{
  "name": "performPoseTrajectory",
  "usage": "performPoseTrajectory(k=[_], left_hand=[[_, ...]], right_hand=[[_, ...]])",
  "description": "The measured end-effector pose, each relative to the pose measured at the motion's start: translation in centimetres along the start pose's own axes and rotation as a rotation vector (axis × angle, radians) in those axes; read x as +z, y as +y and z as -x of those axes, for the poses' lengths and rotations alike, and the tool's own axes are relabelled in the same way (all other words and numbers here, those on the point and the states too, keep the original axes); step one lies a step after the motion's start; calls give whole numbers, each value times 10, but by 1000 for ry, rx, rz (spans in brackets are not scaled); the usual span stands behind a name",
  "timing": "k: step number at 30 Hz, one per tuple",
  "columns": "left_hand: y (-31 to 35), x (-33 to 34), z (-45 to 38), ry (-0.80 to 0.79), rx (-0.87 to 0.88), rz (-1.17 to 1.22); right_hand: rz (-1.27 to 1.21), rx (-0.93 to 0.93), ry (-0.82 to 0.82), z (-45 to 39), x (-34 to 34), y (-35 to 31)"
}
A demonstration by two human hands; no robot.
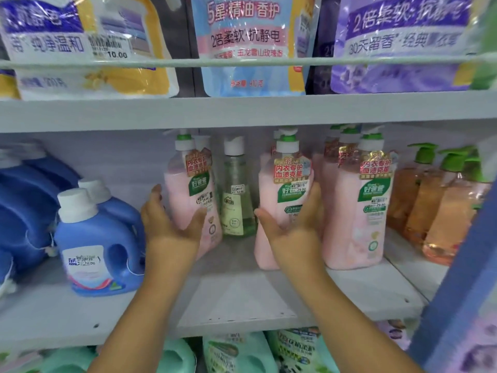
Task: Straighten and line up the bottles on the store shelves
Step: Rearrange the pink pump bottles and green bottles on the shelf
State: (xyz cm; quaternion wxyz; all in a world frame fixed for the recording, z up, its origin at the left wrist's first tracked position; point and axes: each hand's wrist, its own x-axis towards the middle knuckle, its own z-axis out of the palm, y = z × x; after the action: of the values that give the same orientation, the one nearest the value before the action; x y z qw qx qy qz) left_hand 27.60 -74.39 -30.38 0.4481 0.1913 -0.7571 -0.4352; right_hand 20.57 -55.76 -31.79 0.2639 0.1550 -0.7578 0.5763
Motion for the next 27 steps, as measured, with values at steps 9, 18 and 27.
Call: performPoseTrajectory(k=[9,18,27], left_hand=[[-4,-5,-7,-274,-236,181],[4,-19,36,-534,-173,258],[27,24,66,-652,-105,375]], right_hand=[[81,-10,91,-30,19,6],[6,138,-77,-25,0,5],[31,-194,301,6,-125,22]])
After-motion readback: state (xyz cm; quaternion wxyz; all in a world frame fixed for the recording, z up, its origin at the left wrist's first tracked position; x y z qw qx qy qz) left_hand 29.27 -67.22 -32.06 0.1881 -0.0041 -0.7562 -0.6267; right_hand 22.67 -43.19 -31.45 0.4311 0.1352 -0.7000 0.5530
